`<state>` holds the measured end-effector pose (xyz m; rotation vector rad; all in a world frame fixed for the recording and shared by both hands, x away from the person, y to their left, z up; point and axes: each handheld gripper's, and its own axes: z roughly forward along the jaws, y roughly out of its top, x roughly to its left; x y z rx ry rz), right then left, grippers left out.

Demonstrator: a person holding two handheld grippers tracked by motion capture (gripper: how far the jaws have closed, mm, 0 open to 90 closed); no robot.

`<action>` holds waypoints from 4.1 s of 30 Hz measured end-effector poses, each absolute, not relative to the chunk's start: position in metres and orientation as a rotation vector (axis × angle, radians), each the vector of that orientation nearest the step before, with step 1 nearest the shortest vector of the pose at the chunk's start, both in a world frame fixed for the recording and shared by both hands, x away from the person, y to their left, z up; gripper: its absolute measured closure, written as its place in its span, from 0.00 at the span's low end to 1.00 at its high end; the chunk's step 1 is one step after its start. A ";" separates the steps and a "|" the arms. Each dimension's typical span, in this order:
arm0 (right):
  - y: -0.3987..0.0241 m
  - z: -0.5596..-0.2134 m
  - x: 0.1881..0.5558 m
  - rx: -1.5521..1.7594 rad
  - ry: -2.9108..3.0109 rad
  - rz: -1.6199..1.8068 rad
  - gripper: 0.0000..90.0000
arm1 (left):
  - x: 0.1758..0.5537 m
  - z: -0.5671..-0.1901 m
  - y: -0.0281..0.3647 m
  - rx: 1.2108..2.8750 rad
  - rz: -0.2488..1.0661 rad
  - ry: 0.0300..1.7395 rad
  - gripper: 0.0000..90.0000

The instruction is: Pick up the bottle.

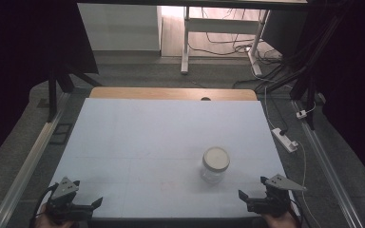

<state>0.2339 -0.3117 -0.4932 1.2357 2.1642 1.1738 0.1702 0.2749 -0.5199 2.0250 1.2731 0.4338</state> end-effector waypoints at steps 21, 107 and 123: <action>-0.309 -0.493 0.234 1.198 2.206 1.173 0.00 | 0.170 -0.520 0.275 2.029 0.413 1.263 0.00; -0.226 -0.513 0.313 0.915 2.416 1.275 0.00 | 0.171 -0.521 0.274 2.033 0.407 1.284 0.00; -0.229 -0.518 0.317 0.854 2.398 1.318 0.05 | 0.172 -0.521 0.274 2.042 0.407 1.281 0.00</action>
